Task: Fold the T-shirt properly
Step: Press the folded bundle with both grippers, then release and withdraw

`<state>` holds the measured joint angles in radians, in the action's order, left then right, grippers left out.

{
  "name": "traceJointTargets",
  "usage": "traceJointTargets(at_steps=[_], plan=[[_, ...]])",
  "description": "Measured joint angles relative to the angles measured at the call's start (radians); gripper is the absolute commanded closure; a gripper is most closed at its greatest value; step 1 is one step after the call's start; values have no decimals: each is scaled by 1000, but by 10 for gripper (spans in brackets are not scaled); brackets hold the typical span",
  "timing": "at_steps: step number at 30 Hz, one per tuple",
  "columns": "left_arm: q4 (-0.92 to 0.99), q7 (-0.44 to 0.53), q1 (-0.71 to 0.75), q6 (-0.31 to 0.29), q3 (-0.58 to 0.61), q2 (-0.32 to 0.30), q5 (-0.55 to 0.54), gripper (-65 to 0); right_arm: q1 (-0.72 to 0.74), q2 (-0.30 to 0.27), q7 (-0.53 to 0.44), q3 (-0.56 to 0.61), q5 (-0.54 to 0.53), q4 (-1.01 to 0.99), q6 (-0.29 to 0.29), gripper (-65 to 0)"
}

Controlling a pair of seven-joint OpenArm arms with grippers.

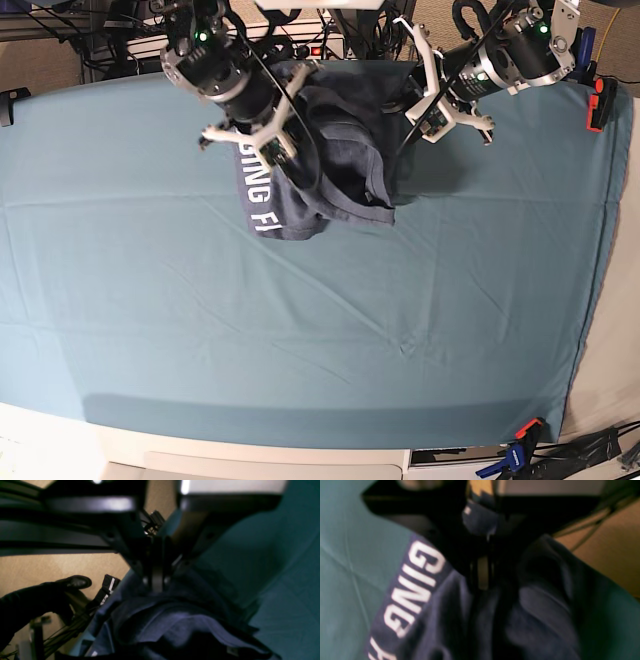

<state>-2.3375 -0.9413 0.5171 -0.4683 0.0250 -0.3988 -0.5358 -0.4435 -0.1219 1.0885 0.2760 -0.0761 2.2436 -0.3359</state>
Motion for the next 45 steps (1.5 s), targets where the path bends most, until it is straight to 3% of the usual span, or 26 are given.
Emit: traceJointTargets(at_steps=[15, 24, 31, 36, 42, 45], plan=[[0, 0, 0, 0, 0, 0, 0, 0, -1, -8, -5, 20, -56, 0, 4, 0], [0, 0, 0, 0, 0, 0, 2, 0, -24, -9, -33, 190, -52, -5, 4, 0], [0, 0, 0, 24, 0, 0, 53, 0, -25, -8, -61, 284, -55, -36, -50, 0], [0, 0, -3, 23, 0, 0, 61, 0, 2, -8, -125, 290, -82, -36, -50, 0], [0, 10, -3, 31, -14, 0, 83, 0, 63, -8, -133, 290, -108, -37, -113, 0], [0, 10, -3, 31, -32, 0, 91, 0, 98, -8, -146, 290, -45, -36, -135, 0]])
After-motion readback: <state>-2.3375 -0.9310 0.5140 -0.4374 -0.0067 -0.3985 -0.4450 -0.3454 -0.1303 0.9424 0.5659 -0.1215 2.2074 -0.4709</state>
